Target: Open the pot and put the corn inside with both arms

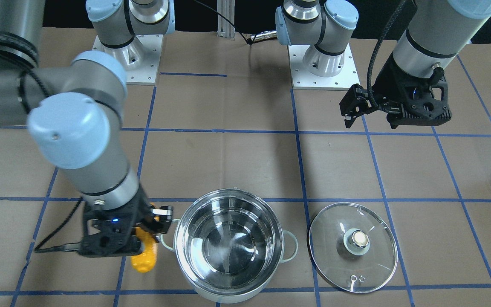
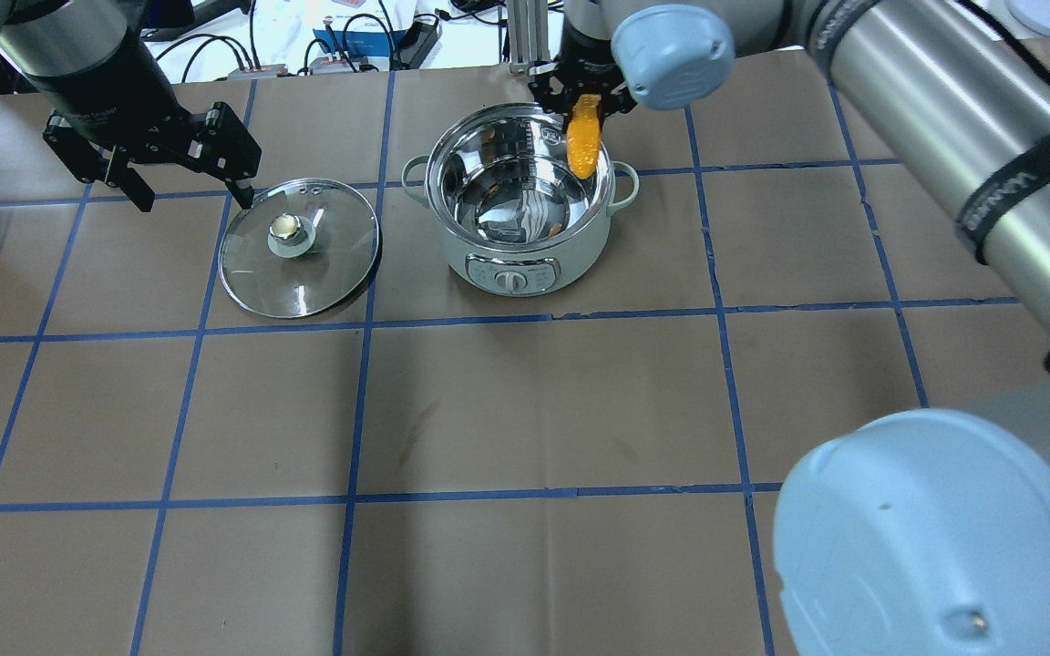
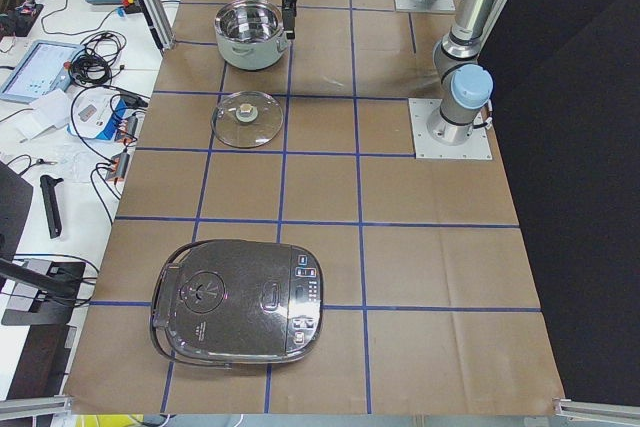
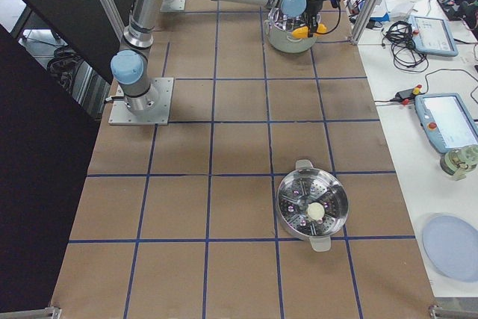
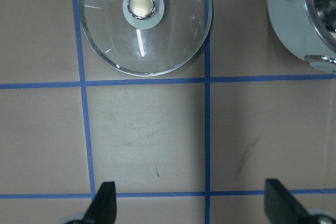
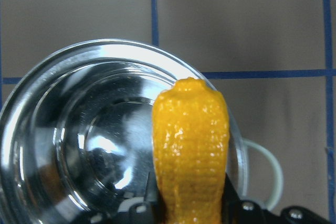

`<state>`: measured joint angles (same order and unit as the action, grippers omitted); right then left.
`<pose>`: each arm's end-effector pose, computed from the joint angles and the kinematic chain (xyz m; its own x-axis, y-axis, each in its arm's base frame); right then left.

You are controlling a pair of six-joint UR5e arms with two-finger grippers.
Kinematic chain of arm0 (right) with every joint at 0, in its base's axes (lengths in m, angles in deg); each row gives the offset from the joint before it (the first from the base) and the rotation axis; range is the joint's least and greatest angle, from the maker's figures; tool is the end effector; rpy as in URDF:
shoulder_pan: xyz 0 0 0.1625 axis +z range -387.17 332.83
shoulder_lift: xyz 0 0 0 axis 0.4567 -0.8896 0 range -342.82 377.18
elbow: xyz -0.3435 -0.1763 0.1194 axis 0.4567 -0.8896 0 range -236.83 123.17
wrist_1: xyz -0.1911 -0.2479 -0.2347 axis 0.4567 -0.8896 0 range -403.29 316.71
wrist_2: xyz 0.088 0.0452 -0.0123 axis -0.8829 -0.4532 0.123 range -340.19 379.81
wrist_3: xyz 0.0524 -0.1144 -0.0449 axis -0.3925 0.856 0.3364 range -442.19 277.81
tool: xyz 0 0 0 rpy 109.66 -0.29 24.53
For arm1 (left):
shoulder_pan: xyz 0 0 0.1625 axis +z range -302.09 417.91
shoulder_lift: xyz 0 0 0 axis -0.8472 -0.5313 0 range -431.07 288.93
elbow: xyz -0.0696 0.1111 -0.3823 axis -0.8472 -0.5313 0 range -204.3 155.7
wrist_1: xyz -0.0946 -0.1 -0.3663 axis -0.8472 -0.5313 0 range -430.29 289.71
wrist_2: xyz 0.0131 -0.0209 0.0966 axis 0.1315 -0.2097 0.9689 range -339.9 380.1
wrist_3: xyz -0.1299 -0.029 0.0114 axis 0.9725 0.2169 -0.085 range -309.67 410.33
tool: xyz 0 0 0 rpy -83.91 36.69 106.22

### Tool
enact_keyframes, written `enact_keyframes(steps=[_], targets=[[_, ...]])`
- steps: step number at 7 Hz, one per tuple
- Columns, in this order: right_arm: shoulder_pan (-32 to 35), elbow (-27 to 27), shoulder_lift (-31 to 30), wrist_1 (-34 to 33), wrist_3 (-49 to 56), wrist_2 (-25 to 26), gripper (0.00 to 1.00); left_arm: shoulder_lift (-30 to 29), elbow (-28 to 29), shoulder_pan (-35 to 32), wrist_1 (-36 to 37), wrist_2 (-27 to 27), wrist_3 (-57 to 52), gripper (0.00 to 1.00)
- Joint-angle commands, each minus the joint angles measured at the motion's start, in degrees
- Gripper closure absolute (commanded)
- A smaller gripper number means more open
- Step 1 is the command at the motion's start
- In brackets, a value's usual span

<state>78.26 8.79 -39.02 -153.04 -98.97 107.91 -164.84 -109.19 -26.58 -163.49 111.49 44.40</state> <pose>0.3215 -0.6474 0.3247 -0.9964 0.0136 -0.0831 0.0270 0.9864 -0.1623 -0.0823 -0.5000 0.4377 -0.9997 0.0082 -0.0209 0.0074 0.9994 0.0346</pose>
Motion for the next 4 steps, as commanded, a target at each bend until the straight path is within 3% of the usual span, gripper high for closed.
enact_keyframes(steps=[1,4], targets=[[3.89,-7.06,7.13,-0.19,-7.01,1.03,0.83,0.17,-0.10,0.20,-0.14,0.01,-0.05,0.00],[4.43,-6.65,10.22,-1.07,-6.78,2.79,0.83,0.26,-0.10,0.29,0.03,0.01,-0.93,0.00]])
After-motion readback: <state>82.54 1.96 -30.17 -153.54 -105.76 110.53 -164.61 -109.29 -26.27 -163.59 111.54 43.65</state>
